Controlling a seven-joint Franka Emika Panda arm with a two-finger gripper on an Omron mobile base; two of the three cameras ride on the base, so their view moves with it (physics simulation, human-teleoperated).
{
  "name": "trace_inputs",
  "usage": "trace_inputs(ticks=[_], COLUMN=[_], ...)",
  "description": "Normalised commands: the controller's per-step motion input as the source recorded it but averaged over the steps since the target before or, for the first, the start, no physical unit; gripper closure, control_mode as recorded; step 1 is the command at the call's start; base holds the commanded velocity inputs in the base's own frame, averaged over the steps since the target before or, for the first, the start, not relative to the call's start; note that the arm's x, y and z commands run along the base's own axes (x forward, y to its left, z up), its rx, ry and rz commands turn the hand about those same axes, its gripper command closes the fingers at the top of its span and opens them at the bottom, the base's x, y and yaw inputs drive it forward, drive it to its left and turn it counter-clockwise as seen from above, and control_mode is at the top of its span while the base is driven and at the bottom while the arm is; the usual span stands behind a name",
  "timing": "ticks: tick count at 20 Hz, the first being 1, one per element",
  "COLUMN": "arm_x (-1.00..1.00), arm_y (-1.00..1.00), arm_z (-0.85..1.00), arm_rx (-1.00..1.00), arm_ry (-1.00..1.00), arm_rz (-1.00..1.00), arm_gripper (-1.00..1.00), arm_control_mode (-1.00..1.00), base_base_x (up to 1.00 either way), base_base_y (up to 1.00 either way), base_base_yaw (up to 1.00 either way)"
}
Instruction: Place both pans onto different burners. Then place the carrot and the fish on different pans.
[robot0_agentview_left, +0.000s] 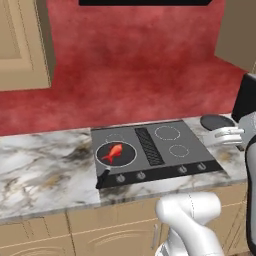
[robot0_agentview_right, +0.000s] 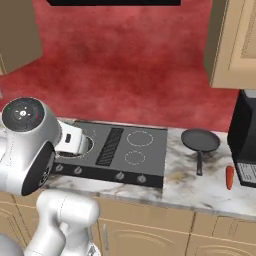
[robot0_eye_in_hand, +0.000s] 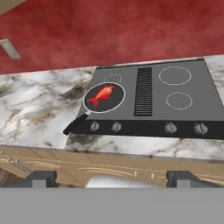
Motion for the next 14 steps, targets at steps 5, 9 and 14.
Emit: trace_inputs(ticks=[5,9,14], arm_x=[0.0,0.0,0.0], arm_y=[0.0,0.0,0.0], arm_z=[0.0,0.0,0.0], arm_rx=[0.0,0.0,0.0], arm_ry=[0.0,0.0,0.0], arm_rz=[0.0,0.0,0.0], arm_gripper=[-1.0,-1.0,-1.0], arm_control_mode=[1.0,1.0,1.0], base_base_x=[0.0,0.0,0.0], base_base_y=[-0.89,-0.83,-0.61], base_base_yaw=[0.0,0.0,0.0])
